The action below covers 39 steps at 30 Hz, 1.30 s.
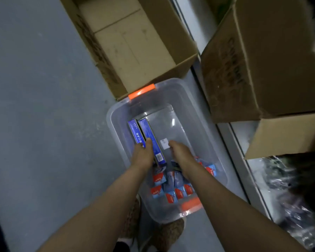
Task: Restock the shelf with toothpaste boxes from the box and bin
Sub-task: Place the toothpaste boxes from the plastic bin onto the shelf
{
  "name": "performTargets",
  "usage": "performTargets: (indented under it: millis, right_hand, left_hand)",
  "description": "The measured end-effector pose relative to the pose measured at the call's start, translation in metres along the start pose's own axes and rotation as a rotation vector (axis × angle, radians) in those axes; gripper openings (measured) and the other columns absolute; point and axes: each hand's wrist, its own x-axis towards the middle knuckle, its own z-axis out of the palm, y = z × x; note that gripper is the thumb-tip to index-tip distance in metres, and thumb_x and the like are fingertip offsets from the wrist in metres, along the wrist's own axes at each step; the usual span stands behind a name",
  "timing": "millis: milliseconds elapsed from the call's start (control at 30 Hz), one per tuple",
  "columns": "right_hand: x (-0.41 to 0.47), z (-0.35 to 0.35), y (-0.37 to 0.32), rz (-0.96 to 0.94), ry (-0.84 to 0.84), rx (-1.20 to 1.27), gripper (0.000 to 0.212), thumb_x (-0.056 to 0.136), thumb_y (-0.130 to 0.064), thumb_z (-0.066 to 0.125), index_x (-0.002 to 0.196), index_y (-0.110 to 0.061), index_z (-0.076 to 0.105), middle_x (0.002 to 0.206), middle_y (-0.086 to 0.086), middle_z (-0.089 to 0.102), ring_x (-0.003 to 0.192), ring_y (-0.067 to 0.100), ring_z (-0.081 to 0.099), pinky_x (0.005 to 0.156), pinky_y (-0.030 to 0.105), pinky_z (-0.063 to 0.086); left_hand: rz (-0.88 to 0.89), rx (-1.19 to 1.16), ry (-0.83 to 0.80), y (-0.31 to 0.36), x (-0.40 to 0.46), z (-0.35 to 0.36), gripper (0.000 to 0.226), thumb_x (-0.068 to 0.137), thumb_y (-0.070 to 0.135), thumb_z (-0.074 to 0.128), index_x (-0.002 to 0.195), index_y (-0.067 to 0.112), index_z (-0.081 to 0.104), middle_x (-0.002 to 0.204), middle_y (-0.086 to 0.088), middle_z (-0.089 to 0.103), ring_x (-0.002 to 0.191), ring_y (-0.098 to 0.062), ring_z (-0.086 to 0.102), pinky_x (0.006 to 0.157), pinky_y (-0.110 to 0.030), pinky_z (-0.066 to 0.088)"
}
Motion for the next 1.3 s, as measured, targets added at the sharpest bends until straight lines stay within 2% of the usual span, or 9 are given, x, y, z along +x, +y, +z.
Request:
performTargets:
  millis: [133, 267, 433, 567, 800, 933, 1067, 1167, 1300]
  right_hand:
    - [0.036, 0.014, 0.007, 0.011, -0.028, 0.026, 0.049, 0.069, -0.059, 0.046, 0.078, -0.015, 0.065, 0.090, 0.007, 0.068, 0.093, 0.029, 0.064, 0.093, 0.039, 0.051]
    - [0.054, 0.022, 0.014, -0.026, -0.096, 0.061, 0.025, 0.099, -0.044, 0.047, 0.092, -0.023, 0.059, 0.105, 0.002, 0.060, 0.076, 0.009, 0.055, 0.077, 0.026, 0.049]
    - [0.115, 0.035, 0.054, -0.009, -0.123, 0.165, 0.059, 0.066, -0.063, 0.059, 0.096, -0.015, 0.077, 0.094, 0.008, 0.077, 0.089, 0.031, 0.073, 0.093, 0.054, 0.055]
    - [0.086, 0.030, 0.034, 0.040, -0.134, 0.273, 0.057, 0.067, -0.052, 0.070, 0.103, -0.009, 0.077, 0.093, 0.012, 0.078, 0.088, 0.034, 0.075, 0.088, 0.057, 0.058]
    - [0.045, 0.015, 0.026, -0.061, -0.185, 0.438, 0.021, 0.096, -0.030, 0.066, 0.107, -0.012, 0.071, 0.091, 0.008, 0.078, 0.073, 0.022, 0.074, 0.061, 0.031, 0.059]
    - [0.014, 0.014, 0.019, -0.188, -0.139, 0.520, 0.028, 0.086, -0.011, 0.077, 0.112, -0.009, 0.068, 0.102, 0.015, 0.076, 0.092, 0.031, 0.074, 0.080, 0.041, 0.062]
    - [-0.019, 0.009, 0.009, -0.219, -0.070, 0.539, 0.031, 0.083, -0.006, 0.079, 0.112, -0.005, 0.071, 0.101, 0.018, 0.076, 0.096, 0.036, 0.073, 0.083, 0.042, 0.061]
    - [-0.048, 0.001, 0.004, -0.217, -0.051, 0.550, 0.031, 0.084, -0.016, 0.080, 0.113, -0.008, 0.074, 0.100, 0.016, 0.077, 0.094, 0.036, 0.074, 0.088, 0.051, 0.059]
    - [-0.100, -0.018, -0.011, -0.240, 0.093, 0.603, 0.023, 0.086, -0.019, 0.078, 0.105, -0.006, 0.074, 0.087, 0.009, 0.078, 0.080, 0.026, 0.076, 0.077, 0.043, 0.062]
  left_hand:
    - [-0.143, -0.122, 0.101, -0.019, 0.042, 0.025, 0.073, 0.088, 0.067, 0.042, 0.120, 0.004, 0.060, 0.117, -0.023, 0.066, 0.104, -0.040, 0.065, 0.098, -0.049, 0.050]
    - [-0.254, -0.031, 0.222, -0.019, 0.062, 0.047, 0.068, 0.102, 0.052, 0.039, 0.143, -0.002, 0.042, 0.145, -0.026, 0.046, 0.131, -0.041, 0.048, 0.111, -0.044, 0.036]
    - [-0.227, -0.017, 0.178, -0.031, 0.082, 0.061, 0.065, 0.102, 0.053, 0.037, 0.149, 0.009, 0.038, 0.146, -0.026, 0.044, 0.133, -0.041, 0.043, 0.111, -0.043, 0.033]
    - [-0.142, -0.350, 0.141, -0.038, 0.088, 0.065, 0.072, 0.077, 0.068, 0.047, 0.125, 0.015, 0.057, 0.120, -0.016, 0.067, 0.110, -0.035, 0.064, 0.102, -0.050, 0.048]
    - [-0.116, -0.375, 0.172, -0.014, 0.075, 0.050, 0.036, 0.102, 0.034, 0.053, 0.111, -0.001, 0.055, 0.089, -0.015, 0.069, 0.066, -0.021, 0.061, 0.081, -0.036, 0.054]
    - [-0.114, -0.446, 0.138, 0.005, 0.056, 0.043, 0.019, 0.101, 0.024, 0.058, 0.106, 0.009, 0.047, 0.094, -0.011, 0.064, 0.071, -0.020, 0.060, 0.085, -0.038, 0.053]
    - [-0.176, -0.522, 0.025, 0.025, 0.028, 0.028, 0.029, 0.101, 0.023, 0.057, 0.112, -0.003, 0.060, 0.102, -0.021, 0.070, 0.071, -0.025, 0.065, 0.066, -0.035, 0.058]
    - [-0.262, -0.616, -0.049, 0.042, -0.005, 0.011, 0.029, 0.098, 0.024, 0.064, 0.109, -0.002, 0.064, 0.085, -0.016, 0.070, 0.060, -0.026, 0.067, 0.040, -0.028, 0.052]
    - [-0.272, -0.700, -0.136, 0.075, -0.067, -0.015, 0.014, 0.096, 0.017, 0.064, 0.100, 0.003, 0.065, 0.056, -0.008, 0.069, 0.039, -0.018, 0.064, 0.031, -0.028, 0.047]
